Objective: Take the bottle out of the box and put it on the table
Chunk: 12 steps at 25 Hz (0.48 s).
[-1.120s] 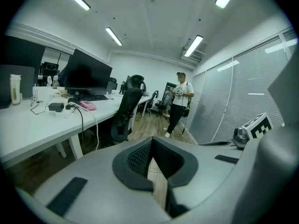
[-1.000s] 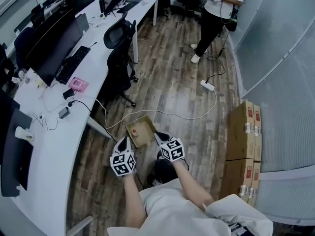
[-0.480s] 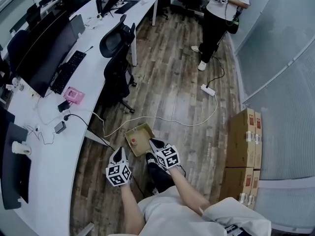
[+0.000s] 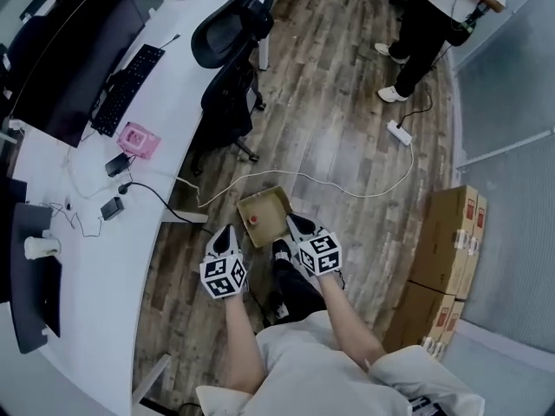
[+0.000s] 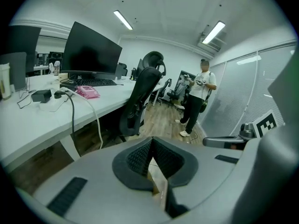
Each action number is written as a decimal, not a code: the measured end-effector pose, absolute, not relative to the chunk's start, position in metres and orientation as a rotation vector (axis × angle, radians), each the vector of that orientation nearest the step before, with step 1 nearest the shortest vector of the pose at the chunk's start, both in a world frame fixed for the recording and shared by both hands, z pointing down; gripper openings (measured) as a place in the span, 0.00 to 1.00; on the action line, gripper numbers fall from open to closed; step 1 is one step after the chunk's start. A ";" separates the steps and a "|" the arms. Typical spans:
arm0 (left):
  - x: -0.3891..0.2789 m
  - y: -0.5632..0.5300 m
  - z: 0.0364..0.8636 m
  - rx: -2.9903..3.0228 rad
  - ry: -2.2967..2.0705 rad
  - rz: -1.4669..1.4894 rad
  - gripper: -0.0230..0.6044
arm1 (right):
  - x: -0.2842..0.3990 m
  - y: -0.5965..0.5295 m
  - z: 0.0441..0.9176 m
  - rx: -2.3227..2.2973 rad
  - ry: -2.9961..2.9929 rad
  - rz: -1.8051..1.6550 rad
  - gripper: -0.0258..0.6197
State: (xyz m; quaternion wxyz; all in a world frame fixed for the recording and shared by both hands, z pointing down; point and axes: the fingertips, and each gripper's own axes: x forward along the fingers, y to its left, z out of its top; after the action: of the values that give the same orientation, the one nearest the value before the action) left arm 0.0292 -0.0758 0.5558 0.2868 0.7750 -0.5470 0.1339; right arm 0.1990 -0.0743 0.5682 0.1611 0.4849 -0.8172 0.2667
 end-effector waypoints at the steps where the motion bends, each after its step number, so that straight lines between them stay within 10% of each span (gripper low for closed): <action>1: 0.026 -0.082 0.562 2.047 -1.471 0.375 0.06 | 0.199 -0.081 0.575 1.370 -2.326 0.767 0.10; 12: 0.005 -0.110 0.671 1.878 -1.481 0.388 0.06 | 0.184 -0.132 0.693 1.080 -2.249 0.694 0.10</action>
State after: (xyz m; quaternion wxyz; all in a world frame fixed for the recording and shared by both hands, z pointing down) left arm 0.0050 -0.1105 0.6709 0.3517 0.7254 -0.5723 0.1499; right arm 0.1845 -0.1315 0.6930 0.2725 0.4013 -0.8356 0.2578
